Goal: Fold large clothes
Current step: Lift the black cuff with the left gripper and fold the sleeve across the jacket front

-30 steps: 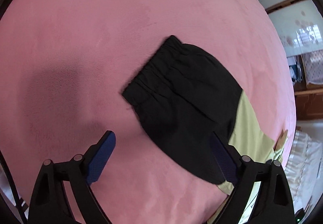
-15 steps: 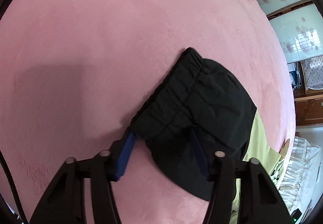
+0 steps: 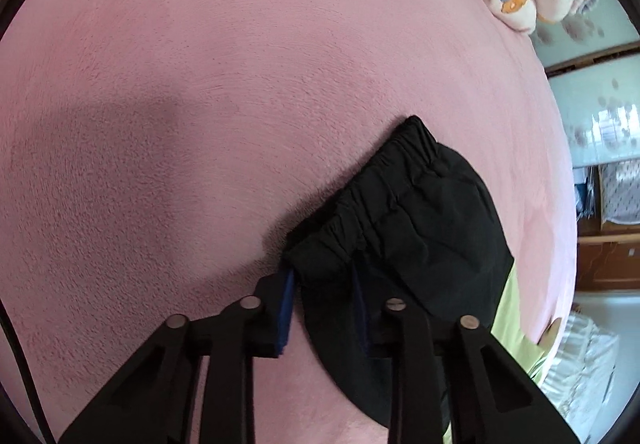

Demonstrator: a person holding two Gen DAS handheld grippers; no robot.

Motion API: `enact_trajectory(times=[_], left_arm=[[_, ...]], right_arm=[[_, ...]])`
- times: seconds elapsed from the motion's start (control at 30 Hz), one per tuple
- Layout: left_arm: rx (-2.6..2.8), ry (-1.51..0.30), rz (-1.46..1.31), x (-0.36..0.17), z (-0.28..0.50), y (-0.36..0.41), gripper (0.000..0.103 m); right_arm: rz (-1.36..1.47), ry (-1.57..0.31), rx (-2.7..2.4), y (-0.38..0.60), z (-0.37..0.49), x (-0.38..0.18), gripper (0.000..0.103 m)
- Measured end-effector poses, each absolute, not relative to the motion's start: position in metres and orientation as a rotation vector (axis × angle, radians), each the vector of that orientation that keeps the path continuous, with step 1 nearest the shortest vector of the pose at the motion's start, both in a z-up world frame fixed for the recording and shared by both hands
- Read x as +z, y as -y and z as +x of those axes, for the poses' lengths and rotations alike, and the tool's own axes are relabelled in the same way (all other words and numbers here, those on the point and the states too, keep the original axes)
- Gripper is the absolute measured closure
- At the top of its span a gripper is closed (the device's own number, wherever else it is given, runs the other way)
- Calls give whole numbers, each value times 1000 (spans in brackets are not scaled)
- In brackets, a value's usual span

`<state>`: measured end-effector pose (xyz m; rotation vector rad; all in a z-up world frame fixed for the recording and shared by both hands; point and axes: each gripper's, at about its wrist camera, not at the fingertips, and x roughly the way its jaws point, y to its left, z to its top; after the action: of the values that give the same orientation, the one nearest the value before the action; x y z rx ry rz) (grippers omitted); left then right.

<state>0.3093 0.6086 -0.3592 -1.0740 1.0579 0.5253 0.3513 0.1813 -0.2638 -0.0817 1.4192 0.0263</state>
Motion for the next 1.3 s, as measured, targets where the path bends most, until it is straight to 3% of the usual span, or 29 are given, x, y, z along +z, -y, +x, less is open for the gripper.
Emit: enact_trajectory(times=[0.33,0.63,1.03,1.3], left_arm=[[548,-1003,-1051,-336,300,-604,90],[478,-916,-737,-254,315,-571,91],[168,-774,-479,-155,353,-431,92],[-41,-744,-405,-132,371,-297,92]], right_arm=[[-56,-1435,93,-191,337,-267,15],[-14,-1427,107,-192,318,-263,15],[89,-1397,152,-146,304,-243,15],[88,-1364,194,-79,320,-230,15]])
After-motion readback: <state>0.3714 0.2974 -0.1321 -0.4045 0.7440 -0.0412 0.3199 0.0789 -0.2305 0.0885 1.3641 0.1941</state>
